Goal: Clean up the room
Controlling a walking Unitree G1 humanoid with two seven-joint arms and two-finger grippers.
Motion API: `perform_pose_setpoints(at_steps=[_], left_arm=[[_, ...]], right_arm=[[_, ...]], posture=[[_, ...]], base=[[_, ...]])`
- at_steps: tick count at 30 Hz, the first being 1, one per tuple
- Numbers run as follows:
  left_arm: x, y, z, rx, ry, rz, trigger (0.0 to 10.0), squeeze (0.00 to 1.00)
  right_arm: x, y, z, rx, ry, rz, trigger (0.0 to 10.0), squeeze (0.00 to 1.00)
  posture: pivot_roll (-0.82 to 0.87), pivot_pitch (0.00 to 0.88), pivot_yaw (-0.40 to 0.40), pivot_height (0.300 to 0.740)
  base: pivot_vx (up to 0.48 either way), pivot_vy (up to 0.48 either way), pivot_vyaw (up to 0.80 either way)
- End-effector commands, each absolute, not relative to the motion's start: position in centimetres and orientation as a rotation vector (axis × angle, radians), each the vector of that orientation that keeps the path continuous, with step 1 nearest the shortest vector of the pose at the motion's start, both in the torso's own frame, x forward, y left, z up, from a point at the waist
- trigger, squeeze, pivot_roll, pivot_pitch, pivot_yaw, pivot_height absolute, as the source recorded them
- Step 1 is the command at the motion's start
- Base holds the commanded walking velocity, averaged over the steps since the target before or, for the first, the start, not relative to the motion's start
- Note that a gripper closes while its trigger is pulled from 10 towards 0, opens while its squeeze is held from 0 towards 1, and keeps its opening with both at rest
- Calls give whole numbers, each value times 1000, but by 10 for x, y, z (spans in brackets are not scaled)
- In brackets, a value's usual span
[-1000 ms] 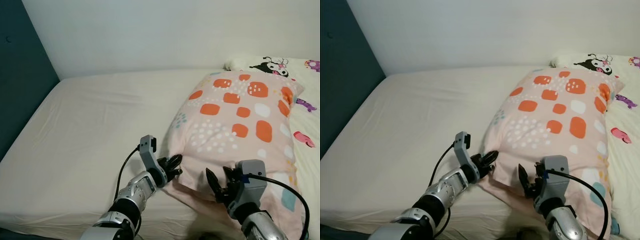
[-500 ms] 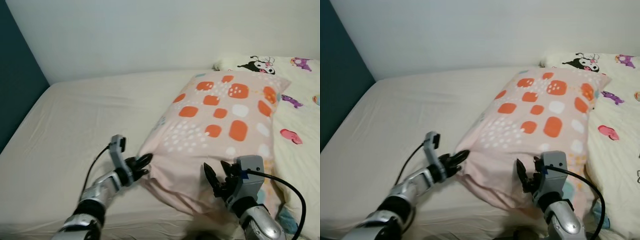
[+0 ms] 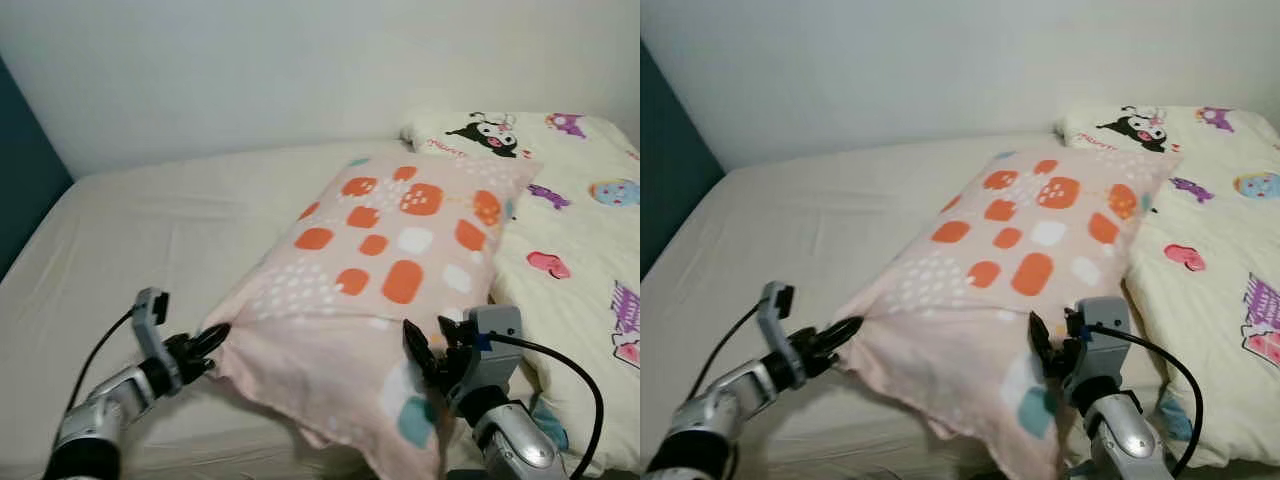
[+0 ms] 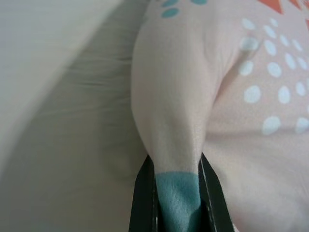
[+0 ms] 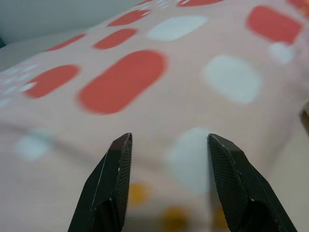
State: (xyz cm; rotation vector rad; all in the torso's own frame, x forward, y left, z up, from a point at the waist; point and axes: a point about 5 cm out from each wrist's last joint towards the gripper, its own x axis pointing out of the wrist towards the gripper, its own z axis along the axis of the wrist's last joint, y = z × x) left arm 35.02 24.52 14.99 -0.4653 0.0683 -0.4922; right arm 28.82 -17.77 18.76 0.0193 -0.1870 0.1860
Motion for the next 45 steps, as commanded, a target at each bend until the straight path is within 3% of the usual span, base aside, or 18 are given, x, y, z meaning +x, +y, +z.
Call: perform_pose_setpoints(at_steps=[1,4,14,17,22,23,24,25,26,27,30,32,45], left_arm=[[337,285,148,-441,68,-350,0,0],[335,296,150,-423,65,-306,0,0],[304,369,171,-327,37,-75,0,0],[293,380,167,-308,63,-43,0,0],[287,377,157,-331,108,-49,0,0],[286,364,150,-332,136,-112,0,0],[287,334,138,-356,168,-221,0,0],[287,334,138,-356,168,-221,0,0],[284,274,125,-445,193,-390,0,0],[283,256,124,-478,192,-428,0,0],[283,238,125,-526,185,-458,0,0],[281,201,129,-615,169,-534,0,0],[264,130,138,-874,212,-664,0,0]], right_arm=[[287,-179,180,20,-169,182,10000,0],[287,-179,180,19,-171,181,10000,0],[289,-185,181,12,-180,170,10000,0],[289,-185,181,12,-181,170,10000,0],[290,-185,180,14,-176,173,10000,0],[291,-184,179,15,-173,176,10000,0],[292,-183,178,15,-168,183,10000,0],[292,-183,178,15,-168,183,10000,0],[293,-179,176,17,-159,195,10000,0],[293,-178,176,19,-157,198,10000,0],[294,-177,176,19,-155,201,10000,0],[295,-177,176,18,-154,204,10000,0],[297,-179,177,18,-155,196,10000,0]], posture=[[-55,267,62,576],[-55,267,62,576],[-53,270,66,576],[-53,270,65,576],[-47,271,62,576],[-44,270,57,576],[-42,270,50,576],[-42,270,50,576],[-45,269,47,576],[-45,269,47,576],[-46,268,46,576],[-48,267,46,576],[-47,266,52,576]], base=[[0,0,0],[0,0,0],[0,0,0],[0,0,0],[0,0,0],[0,0,0],[0,0,0],[0,0,0],[0,0,0],[0,0,0],[0,0,0],[0,0,0],[0,0,0]])
